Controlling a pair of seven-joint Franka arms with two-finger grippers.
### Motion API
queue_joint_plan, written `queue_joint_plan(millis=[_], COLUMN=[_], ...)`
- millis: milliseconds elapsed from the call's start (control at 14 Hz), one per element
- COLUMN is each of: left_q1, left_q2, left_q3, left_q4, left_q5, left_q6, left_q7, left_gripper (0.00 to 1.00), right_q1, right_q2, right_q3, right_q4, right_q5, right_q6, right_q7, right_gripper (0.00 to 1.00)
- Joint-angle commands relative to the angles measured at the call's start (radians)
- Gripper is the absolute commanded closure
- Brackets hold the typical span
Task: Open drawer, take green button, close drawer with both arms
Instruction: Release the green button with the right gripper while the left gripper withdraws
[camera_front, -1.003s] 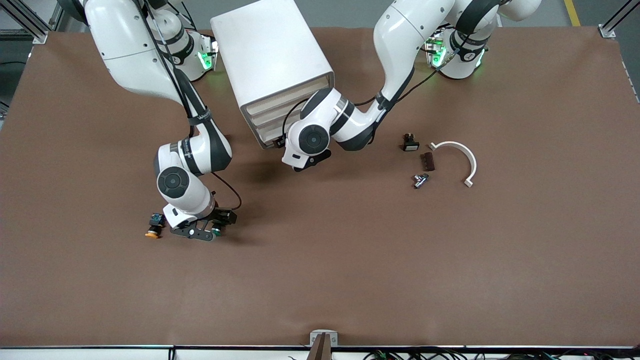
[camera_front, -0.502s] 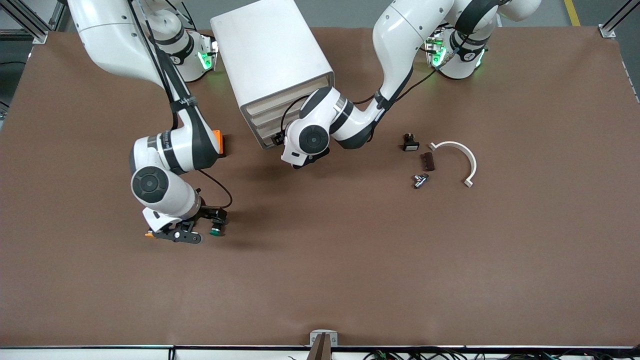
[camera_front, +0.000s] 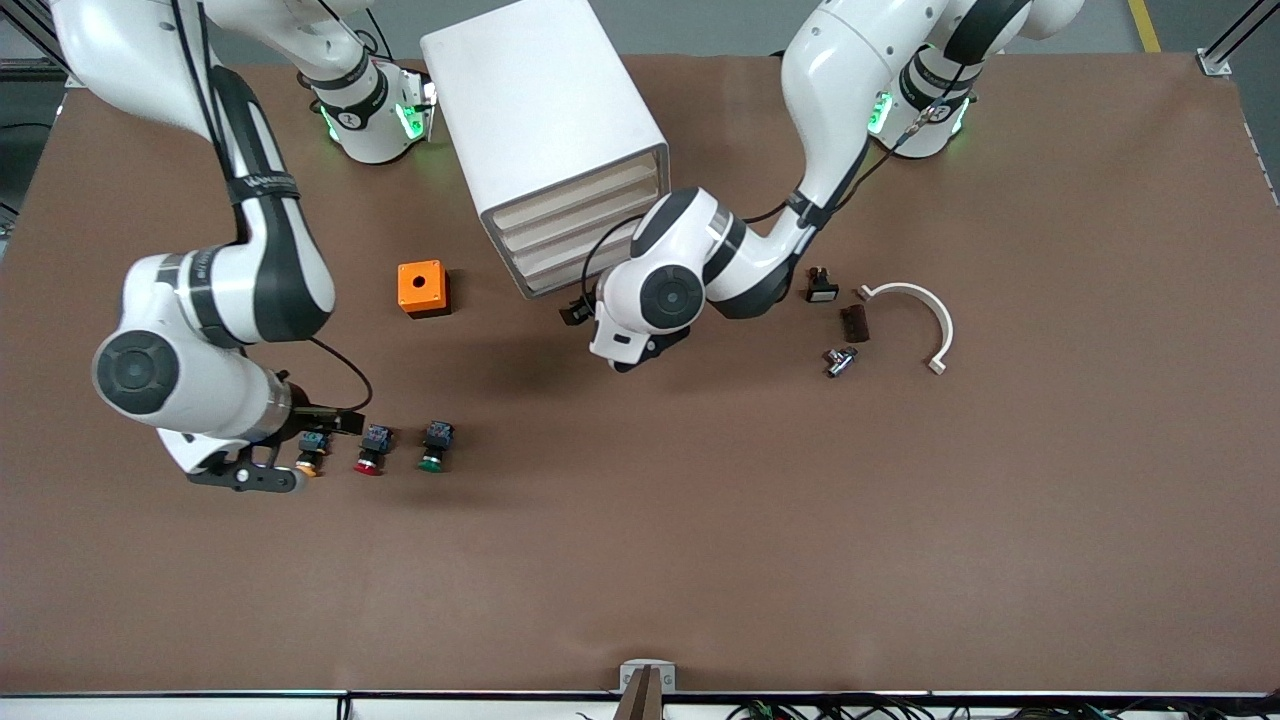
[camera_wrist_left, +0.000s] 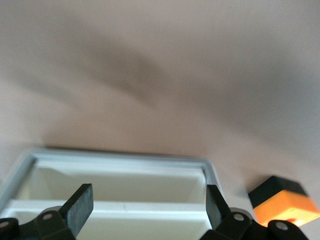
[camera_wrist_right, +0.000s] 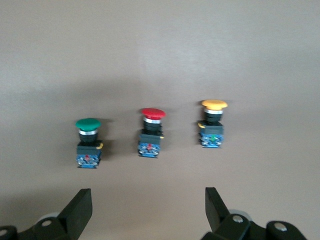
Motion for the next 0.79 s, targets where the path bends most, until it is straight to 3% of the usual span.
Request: queue_joint_plan(millis=[0, 287, 717], left_q1=[0.055, 0.178, 0.376], left_q2=[-0.092, -0.207, -0.381], left_q3=[-0.002, -0.002, -0.002], left_q4=[-0.023, -0.024, -0.024], left_q5=[0.113, 0.187, 0.226], left_q6=[-0.067, -0.101, -0.297], left_q7=[0.001, 0.047, 0.322], left_gripper=[0.01, 0.01, 0.01], right_q1=[-0.037, -0.113, -0.196], right_q2=[-0.062, -0.128, -0.215], right_q3=[0.016, 0.019, 0.016], right_q4=[-0.009, -0.003, 0.031], right_q5=[-0.026, -0.077, -0.078], right_q6=[-0.066, -0.138, -0.225], right_q7=[-0.047, -0.116, -0.247], right_gripper=[0.00, 0.00, 0.00])
